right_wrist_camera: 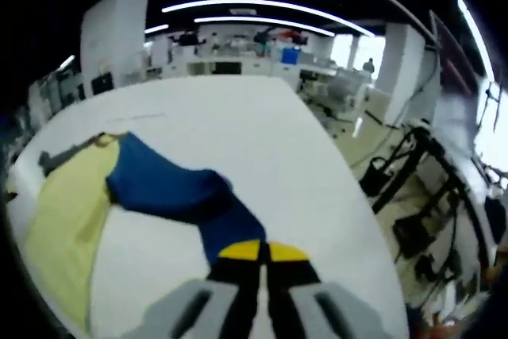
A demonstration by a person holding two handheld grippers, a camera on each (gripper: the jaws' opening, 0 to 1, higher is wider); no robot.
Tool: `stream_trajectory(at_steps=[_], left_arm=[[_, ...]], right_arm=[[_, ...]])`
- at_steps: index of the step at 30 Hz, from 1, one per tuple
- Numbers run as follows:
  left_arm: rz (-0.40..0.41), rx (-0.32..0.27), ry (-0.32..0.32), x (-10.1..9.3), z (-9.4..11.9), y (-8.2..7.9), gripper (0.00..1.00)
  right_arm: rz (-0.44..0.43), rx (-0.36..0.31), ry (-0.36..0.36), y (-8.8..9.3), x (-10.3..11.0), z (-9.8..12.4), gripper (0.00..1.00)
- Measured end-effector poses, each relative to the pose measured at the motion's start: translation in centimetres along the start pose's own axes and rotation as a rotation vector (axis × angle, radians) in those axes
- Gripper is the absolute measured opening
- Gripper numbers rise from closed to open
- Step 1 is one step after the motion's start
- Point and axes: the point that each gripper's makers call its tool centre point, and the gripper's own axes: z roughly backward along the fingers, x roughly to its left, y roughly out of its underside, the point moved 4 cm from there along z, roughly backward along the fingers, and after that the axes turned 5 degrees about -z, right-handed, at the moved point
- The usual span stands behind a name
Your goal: Fold the garment on the visible template until the final outline fits inside the template.
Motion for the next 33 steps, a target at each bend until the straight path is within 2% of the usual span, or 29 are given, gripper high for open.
stream_trajectory(at_steps=[7, 16, 24, 26, 28, 33], left_arm=[[-0.003, 0.005, -0.001, -0.2, 0.1, -0.1, 0.95], [-0.005, 0.011, -0.002, -0.1, -0.1, -0.2, 0.96], [-0.006, 0.011, 0.001, 0.0, -0.5, -0.6, 0.96], [-0.007, 0.013, 0.001, 0.1, -0.6, -0.7, 0.97], [-0.006, 0.015, 0.001, 0.1, -0.7, -0.7, 0.97], [-0.006, 0.025, 0.0, 0.3, -0.8, -0.5, 0.97]], right_arm=[[0.057, 0.035, 0.022, -0.3, -0.5, -0.1, 0.0], [0.113, 0.068, 0.048, -1.3, -2.2, -1.7, 0.0], [0.098, 0.08, 0.057, -1.6, -3.2, -3.5, 0.0], [0.098, 0.087, 0.059, -1.1, -3.8, -4.9, 0.0], [0.096, 0.094, 0.062, -1.4, -4.1, -5.0, 0.0], [0.057, 0.094, 0.066, -0.9, -3.5, -4.8, 0.0]])
